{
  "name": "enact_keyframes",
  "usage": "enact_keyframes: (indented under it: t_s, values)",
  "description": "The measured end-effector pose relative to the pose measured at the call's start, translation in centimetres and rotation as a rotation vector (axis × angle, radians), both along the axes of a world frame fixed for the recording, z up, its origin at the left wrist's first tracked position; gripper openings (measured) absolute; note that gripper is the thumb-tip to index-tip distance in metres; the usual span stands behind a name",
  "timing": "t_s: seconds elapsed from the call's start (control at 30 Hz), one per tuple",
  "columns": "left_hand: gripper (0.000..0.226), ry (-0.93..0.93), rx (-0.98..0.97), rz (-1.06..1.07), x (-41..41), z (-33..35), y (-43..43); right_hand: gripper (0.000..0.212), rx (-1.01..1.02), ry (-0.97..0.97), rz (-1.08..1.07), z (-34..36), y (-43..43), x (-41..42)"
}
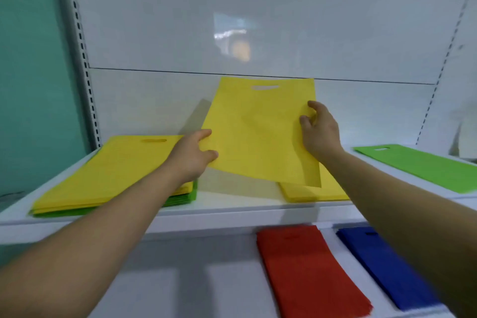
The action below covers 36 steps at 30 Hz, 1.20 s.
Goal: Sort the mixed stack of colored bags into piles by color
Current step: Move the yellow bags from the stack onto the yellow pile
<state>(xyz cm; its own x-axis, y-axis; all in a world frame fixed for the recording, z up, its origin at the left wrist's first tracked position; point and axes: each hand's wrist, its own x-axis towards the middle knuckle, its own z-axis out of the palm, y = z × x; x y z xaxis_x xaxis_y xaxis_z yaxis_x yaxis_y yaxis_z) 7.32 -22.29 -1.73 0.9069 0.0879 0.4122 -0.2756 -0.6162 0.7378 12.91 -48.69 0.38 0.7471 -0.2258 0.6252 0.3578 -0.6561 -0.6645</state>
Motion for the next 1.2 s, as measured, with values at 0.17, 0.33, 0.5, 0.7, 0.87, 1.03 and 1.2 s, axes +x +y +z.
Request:
enact_keyframes:
  t_s: [0.17, 0.33, 0.5, 0.7, 0.87, 1.03, 1.2]
  values:
    - [0.063, 0.042, 0.137, 0.012, 1.0, -1.3, -7.7, 0.044, -0.083, 0.121, -0.009, -1.5, -7.5, 2.0]
    - [0.066, 0.144, 0.226, 0.012, 1.6, -3.8, -13.0, 0.044, -0.157, 0.225, 0.044, -3.6, -12.8, 4.3]
    - [0.065, 0.199, 0.311, 0.07, 1.3, -5.5, -16.2, 0.043, -0.228, 0.329, 0.1, -5.1, -15.9, 6.5]
    - [0.09, 0.33, 0.525, 0.093, 0.3, -6.1, -17.9, 0.053, -0.43, 0.55, 0.149, -6.3, -17.5, 8.1]
    - [0.085, 0.284, 0.562, 0.061, -0.2, -6.7, -18.2, 0.055, -0.412, 0.589, 0.161, -7.0, -18.5, 8.4]
    - [0.075, 0.254, 0.531, 0.037, -0.1, -7.1, -18.2, 0.052, -0.418, 0.591, 0.194, -6.9, -19.0, 8.3]
    - [0.067, 0.314, 0.554, -0.028, 0.4, -6.6, -17.9, 0.054, -0.523, 0.635, 0.228, -6.5, -18.6, 7.8]
